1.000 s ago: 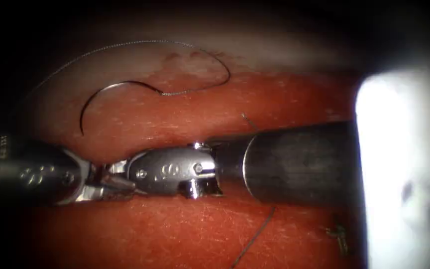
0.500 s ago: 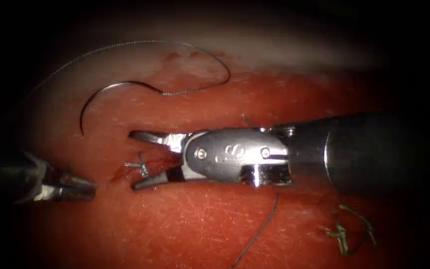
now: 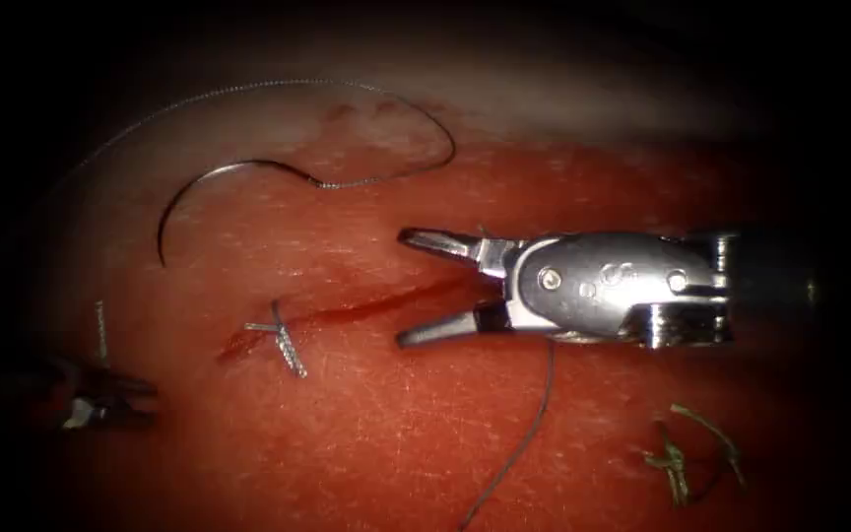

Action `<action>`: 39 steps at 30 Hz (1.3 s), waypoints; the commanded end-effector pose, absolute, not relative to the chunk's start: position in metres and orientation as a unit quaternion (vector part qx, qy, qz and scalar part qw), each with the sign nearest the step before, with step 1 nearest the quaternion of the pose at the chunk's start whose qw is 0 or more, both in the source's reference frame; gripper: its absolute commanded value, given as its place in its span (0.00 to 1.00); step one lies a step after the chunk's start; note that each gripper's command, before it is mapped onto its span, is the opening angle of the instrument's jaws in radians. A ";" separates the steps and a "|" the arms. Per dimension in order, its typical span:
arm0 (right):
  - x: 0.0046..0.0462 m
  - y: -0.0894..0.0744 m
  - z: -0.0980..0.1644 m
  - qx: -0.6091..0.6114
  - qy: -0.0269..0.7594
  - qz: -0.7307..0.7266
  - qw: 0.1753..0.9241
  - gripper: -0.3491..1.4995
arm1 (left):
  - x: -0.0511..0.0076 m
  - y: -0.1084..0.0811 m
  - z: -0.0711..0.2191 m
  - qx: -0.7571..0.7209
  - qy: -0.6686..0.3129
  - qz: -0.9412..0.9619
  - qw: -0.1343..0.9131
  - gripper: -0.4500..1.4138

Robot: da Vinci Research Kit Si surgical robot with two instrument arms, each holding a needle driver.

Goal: Wound Closure

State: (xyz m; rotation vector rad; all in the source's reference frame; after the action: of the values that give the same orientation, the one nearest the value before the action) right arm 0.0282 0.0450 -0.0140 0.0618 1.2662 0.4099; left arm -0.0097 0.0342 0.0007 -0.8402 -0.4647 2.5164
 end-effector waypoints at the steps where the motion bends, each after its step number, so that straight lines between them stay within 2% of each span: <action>1: 0.0288 0.045 -0.013 0.030 0.588 0.190 0.786 0.89 | -0.0095 0.034 0.001 -0.305 -0.176 0.907 0.233 0.59; 5: 0.0285 0.045 -0.013 0.032 0.589 0.191 0.784 0.89 | -0.0068 0.033 0.000 -0.305 -0.190 0.902 0.240 0.62; 11: 0.0275 0.045 -0.013 0.033 0.588 0.197 0.784 0.89 | -0.0059 0.036 -0.005 -0.332 -0.236 0.866 0.290 0.60; 18: 0.0271 0.045 -0.013 0.042 0.587 0.209 0.781 0.90 | -0.0099 0.041 -0.015 -0.456 -0.275 0.775 0.340 0.58; 24: 0.0271 0.047 -0.013 0.055 0.582 0.235 0.777 0.90 | -0.0146 0.043 -0.016 -0.463 -0.282 0.767 0.342 0.55; 26: 0.0269 0.048 -0.013 0.057 0.577 0.242 0.778 0.91 | -0.0154 0.043 -0.015 -0.464 -0.283 0.768 0.340 0.60; 30: 0.0261 0.052 -0.013 0.061 0.566 0.260 0.780 0.91 | -0.0165 0.046 -0.012 -0.463 -0.252 0.774 0.351 0.60; 34: 0.0256 0.053 -0.013 0.053 0.532 0.276 0.799 0.89 | -0.0160 0.049 -0.010 -0.404 -0.188 0.809 0.383 0.58; 35: 0.0255 0.052 -0.013 0.065 0.523 0.284 0.801 0.88 | -0.0154 0.049 -0.009 -0.350 -0.168 0.835 0.390 0.60; 39: 0.0256 0.050 -0.013 0.083 0.498 0.306 0.807 0.87 | -0.0141 0.049 -0.007 -0.260 -0.157 0.860 0.410 0.61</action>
State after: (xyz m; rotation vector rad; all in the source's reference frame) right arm 0.0249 0.0504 -0.0135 0.1872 1.0520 0.6794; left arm -0.0132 0.0490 -0.0069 -0.5724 -0.3809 2.1542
